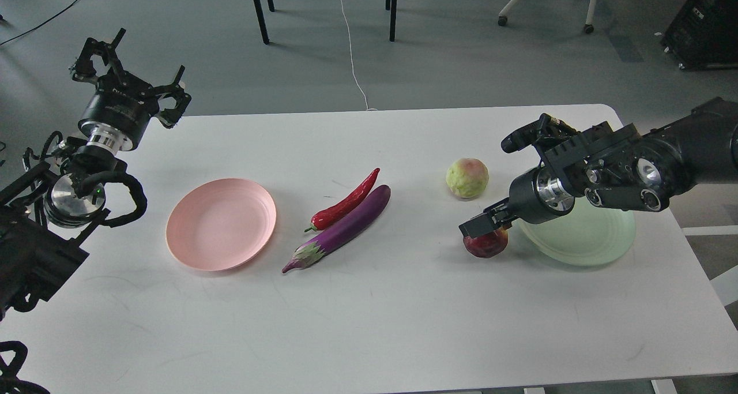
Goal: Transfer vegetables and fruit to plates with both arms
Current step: 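Grasp the red apple with the right gripper, then place the red apple on the green plate and open the right gripper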
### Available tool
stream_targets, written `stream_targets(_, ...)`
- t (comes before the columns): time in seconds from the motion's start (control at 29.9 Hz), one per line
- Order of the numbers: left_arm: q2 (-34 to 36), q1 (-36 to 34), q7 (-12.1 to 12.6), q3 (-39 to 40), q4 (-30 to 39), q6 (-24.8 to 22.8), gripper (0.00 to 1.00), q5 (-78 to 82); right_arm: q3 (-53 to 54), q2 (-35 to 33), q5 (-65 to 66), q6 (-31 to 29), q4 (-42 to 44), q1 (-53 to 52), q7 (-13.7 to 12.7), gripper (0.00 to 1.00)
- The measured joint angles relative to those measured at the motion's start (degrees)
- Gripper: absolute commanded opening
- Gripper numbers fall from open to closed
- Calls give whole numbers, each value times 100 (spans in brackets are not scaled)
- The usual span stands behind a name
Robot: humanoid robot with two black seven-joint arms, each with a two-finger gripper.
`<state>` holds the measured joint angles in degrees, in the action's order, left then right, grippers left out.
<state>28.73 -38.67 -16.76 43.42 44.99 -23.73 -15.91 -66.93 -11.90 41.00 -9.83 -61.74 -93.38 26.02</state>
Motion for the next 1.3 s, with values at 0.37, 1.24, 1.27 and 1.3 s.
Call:
stream_targets(0.37, 68, 43, -18, 5, -50, -8, 98, 0, -144, 174, 11, 0, 174, 210, 0, 69)
stream_targets(1.24, 142, 0, 24, 46, -42, 9, 98, 1, -84, -2058, 206, -4, 277, 269, -11, 83)
stream_targets(1.27, 138, 0, 24, 40, -42, 9, 98, 1, -70, -2090, 206, -2, 283, 296, -11, 85)
stream_targets(1.3, 136, 0, 24, 34, -42, 9, 98, 2, -59, -2112, 205, 0, 286, 312, -10, 87)
